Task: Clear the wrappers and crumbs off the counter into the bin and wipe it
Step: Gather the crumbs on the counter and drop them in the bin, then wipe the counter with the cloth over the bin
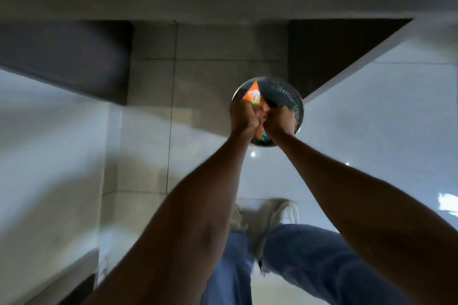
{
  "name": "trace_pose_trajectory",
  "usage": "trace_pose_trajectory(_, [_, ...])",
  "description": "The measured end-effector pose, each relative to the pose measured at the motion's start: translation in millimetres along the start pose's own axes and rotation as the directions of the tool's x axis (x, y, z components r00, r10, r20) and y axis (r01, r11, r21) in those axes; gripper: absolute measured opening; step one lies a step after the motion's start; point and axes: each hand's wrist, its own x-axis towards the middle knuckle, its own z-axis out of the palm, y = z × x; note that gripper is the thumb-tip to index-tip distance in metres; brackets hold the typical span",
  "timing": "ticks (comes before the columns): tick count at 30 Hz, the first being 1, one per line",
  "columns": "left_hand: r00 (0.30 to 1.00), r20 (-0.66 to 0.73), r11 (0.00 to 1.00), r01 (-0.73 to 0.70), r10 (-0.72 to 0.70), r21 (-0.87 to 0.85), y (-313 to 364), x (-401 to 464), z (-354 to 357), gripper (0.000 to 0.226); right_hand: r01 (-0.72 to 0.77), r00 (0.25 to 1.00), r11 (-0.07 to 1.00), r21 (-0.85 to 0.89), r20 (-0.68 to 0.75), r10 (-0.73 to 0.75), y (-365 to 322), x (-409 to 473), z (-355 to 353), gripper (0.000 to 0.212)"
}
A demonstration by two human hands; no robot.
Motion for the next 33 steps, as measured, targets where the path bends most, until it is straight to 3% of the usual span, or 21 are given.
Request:
trace_pose_trajectory(1, [0.996, 0.091, 0.999, 0.005, 0.000, -0.054, -4, 6, 7, 0.026, -0.031, 0.998, 0.999, -0.037, 0.051, 0.032, 4, 8, 3, 0.026])
trace_pose_trajectory(3, [0.949, 0.309, 0.993, -0.085, 0.055, 0.083, -4, 2, 5, 0.039, -0.032, 0.986, 0.995, -0.098, 0.158, 0.047, 5, 7, 1, 0.030])
trace_pose_trajectory(7, [0.916, 0.348, 0.951, -0.266, 0.199, 0.156, -4, -45, -28, 0.060, 0.187, 0.966, 0.970, -0.153, 0.206, -0.154, -6, -47, -34, 0.039])
trace_pose_trajectory(10, [0.910, 0.284, 0.873, -0.384, 0.303, 0.301, 0, -122, -84, 0.067, 0.375, 0.927, 0.860, -0.347, 0.145, -0.346, -19, -125, -83, 0.063])
trace_pose_trajectory(13, [0.901, 0.168, 0.810, -0.434, 0.401, 0.394, 24, -210, -162, 0.066, 0.498, 0.852, 0.721, -0.482, 0.116, -0.511, -47, -213, -146, 0.062])
trace_pose_trajectory(17, [0.880, 0.081, 0.765, -0.450, 0.469, 0.461, 81, -293, -269, 0.066, 0.610, 0.756, 0.637, -0.471, 0.108, -0.645, -97, -308, -235, 0.054])
trace_pose_trajectory(21, [0.815, -0.029, 0.754, -0.521, 0.579, 0.400, 139, -322, -343, 0.063, 0.706, 0.607, 0.581, -0.404, -0.077, -0.791, -140, -358, -313, 0.049])
trace_pose_trajectory(24, [0.754, -0.070, 0.716, -0.585, 0.653, 0.381, 191, -294, -369, 0.062, 0.682, 0.566, 0.606, -0.410, -0.228, -0.792, -169, -335, -366, 0.046])
trace_pose_trajectory(26, [0.746, -0.085, 0.706, -0.578, 0.660, 0.409, 235, -265, -377, 0.064, 0.624, 0.591, 0.653, -0.429, -0.287, -0.754, -191, -296, -403, 0.047])
trace_pose_trajectory(33, [0.802, -0.057, 0.725, -0.504, 0.595, 0.470, 356, -169, -354, 0.064, 0.312, 0.829, 0.907, -0.285, -0.385, -0.406, -235, -92, -492, 0.054])
